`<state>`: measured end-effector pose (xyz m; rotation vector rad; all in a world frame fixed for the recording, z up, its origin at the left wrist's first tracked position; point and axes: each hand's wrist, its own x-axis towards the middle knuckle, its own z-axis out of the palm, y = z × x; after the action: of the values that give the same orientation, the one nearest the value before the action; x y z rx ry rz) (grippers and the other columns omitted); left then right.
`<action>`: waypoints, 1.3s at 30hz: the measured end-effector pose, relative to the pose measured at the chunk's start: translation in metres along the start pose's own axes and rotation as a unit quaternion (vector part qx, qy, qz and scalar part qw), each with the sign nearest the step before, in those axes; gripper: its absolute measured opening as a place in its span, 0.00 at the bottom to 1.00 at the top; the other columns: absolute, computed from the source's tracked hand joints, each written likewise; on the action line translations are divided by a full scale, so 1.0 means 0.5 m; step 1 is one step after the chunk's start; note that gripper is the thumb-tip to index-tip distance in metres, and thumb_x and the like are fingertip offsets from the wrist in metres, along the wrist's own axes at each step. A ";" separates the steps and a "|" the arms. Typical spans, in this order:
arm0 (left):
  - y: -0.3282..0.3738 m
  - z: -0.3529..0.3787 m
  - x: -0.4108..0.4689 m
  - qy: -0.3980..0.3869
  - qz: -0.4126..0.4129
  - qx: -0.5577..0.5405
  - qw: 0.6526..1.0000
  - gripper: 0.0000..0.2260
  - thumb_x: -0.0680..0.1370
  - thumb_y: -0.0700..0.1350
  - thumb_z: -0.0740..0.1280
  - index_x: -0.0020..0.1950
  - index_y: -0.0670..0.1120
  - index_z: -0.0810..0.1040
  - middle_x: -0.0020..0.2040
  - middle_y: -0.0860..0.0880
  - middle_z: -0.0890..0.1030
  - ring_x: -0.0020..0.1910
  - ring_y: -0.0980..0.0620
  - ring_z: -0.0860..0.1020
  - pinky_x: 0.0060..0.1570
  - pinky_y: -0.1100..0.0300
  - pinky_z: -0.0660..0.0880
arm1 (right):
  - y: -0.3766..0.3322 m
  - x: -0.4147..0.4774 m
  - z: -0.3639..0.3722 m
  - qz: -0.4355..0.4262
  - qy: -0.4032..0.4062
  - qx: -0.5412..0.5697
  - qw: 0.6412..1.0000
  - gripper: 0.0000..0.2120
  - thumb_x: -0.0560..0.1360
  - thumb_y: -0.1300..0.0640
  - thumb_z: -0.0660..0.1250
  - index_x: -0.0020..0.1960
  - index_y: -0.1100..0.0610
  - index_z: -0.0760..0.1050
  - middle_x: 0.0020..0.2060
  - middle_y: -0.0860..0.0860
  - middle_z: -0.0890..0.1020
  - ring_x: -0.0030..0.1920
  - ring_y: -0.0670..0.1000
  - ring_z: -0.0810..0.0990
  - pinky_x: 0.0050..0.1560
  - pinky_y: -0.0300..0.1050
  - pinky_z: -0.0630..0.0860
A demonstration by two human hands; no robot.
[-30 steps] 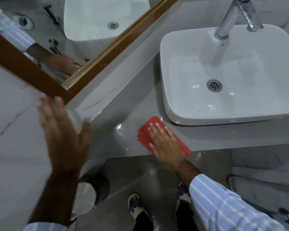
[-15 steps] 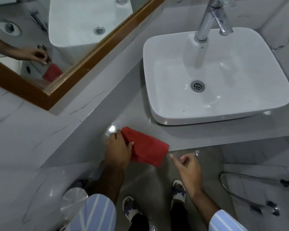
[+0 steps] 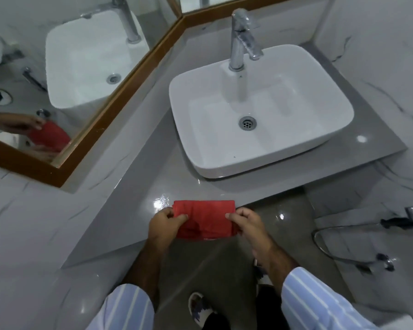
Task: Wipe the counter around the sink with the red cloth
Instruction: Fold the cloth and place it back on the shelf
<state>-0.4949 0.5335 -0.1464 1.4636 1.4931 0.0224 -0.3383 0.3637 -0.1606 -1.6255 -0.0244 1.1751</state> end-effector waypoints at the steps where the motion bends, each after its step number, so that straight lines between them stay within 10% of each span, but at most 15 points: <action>1: 0.014 0.012 -0.019 -0.024 -0.007 -0.069 0.997 0.08 0.78 0.40 0.76 0.55 0.38 0.85 0.48 0.38 0.89 0.48 0.39 0.87 0.59 0.44 0.84 | -0.007 -0.014 -0.021 -0.008 0.011 0.016 1.000 0.07 0.78 0.59 0.72 0.43 0.58 0.78 0.40 0.57 0.82 0.44 0.55 0.81 0.46 0.50 0.77; 6: 0.101 0.101 -0.091 -0.106 0.021 -0.232 0.967 0.06 0.79 0.36 0.73 0.54 0.45 0.83 0.49 0.41 0.91 0.43 0.48 0.89 0.51 0.49 0.87 | -0.046 -0.074 -0.160 -0.009 0.082 0.142 0.987 0.08 0.75 0.64 0.74 0.53 0.58 0.81 0.46 0.57 0.87 0.45 0.56 0.85 0.43 0.47 0.81; 16: 0.346 0.441 -0.238 -0.296 0.137 -0.116 0.938 0.10 0.77 0.31 0.76 0.56 0.39 0.82 0.45 0.44 0.90 0.41 0.51 0.89 0.38 0.60 0.86 | -0.080 -0.232 -0.562 -0.029 0.239 0.195 0.951 0.06 0.73 0.60 0.75 0.39 0.53 0.81 0.36 0.52 0.85 0.39 0.52 0.82 0.40 0.46 0.77; 20: 0.482 0.593 -0.343 -0.339 0.277 -0.019 0.899 0.15 0.74 0.34 0.79 0.56 0.48 0.83 0.49 0.49 0.90 0.47 0.53 0.88 0.50 0.59 0.85 | -0.061 -0.304 -0.707 -0.036 0.301 0.217 0.928 0.01 0.74 0.61 0.73 0.45 0.56 0.83 0.41 0.58 0.87 0.43 0.55 0.83 0.47 0.51 0.78; 26: 0.674 0.851 -0.520 -0.369 0.564 0.230 0.702 0.15 0.76 0.40 0.76 0.62 0.49 0.84 0.52 0.56 0.86 0.46 0.66 0.81 0.55 0.69 0.74 | -0.010 -0.377 -0.847 -0.008 0.313 0.328 0.892 0.09 0.78 0.62 0.71 0.57 0.61 0.81 0.43 0.56 0.91 0.44 0.57 0.90 0.39 0.47 0.86; 32: 0.749 1.128 -0.676 -0.382 0.663 0.451 0.460 0.16 0.80 0.39 0.71 0.68 0.48 0.83 0.63 0.46 0.87 0.63 0.44 0.83 0.63 0.55 0.77 | 0.018 -0.354 -0.909 -0.001 0.271 0.490 0.829 0.17 0.74 0.62 0.76 0.61 0.63 0.79 0.51 0.62 0.89 0.50 0.62 0.90 0.45 0.52 0.87; 39: 0.710 1.321 -0.644 -0.396 0.608 0.553 0.409 0.18 0.79 0.36 0.72 0.69 0.45 0.82 0.66 0.43 0.85 0.68 0.42 0.81 0.66 0.56 0.75 | 0.019 -0.269 -0.968 -0.006 0.268 0.610 0.745 0.12 0.78 0.67 0.71 0.60 0.71 0.78 0.44 0.65 0.89 0.43 0.60 0.90 0.37 0.45 0.87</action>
<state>0.1081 -0.0095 -0.0587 2.6590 -0.9103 -0.8016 -0.0800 -0.0645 -0.1103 -0.6665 0.9234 0.3994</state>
